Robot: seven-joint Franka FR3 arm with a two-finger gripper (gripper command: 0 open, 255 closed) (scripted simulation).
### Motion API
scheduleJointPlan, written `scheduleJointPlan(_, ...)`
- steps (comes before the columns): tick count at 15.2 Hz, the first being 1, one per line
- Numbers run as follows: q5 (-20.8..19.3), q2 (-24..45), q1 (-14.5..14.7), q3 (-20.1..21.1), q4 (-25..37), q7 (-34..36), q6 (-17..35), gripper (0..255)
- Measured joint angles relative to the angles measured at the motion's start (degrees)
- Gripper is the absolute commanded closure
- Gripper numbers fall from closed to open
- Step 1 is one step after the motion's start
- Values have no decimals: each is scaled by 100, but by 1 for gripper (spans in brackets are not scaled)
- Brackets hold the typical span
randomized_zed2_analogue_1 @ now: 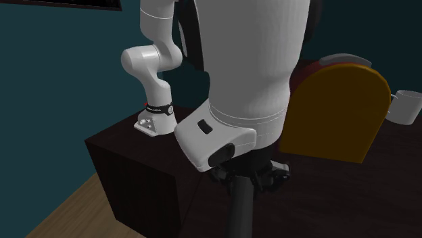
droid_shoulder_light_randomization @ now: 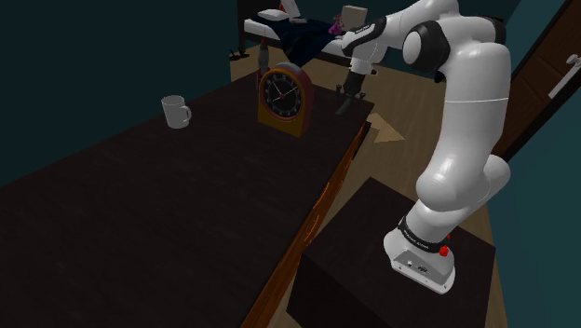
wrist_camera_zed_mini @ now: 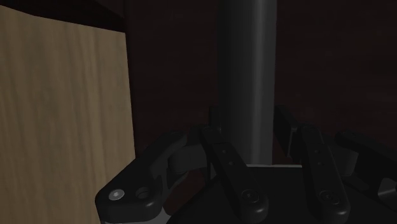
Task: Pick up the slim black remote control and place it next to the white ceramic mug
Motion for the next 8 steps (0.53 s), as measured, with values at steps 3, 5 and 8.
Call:
scheduleJointPlan(3, -42, -103, 13, -16, 68, 51, -161, 255)
scheduleJointPlan(5, -71, -167, 15, -29, 136, 80, -285, 255)
scheduleJointPlan(8, -103, -233, 13, -42, 265, 126, -473, 255)
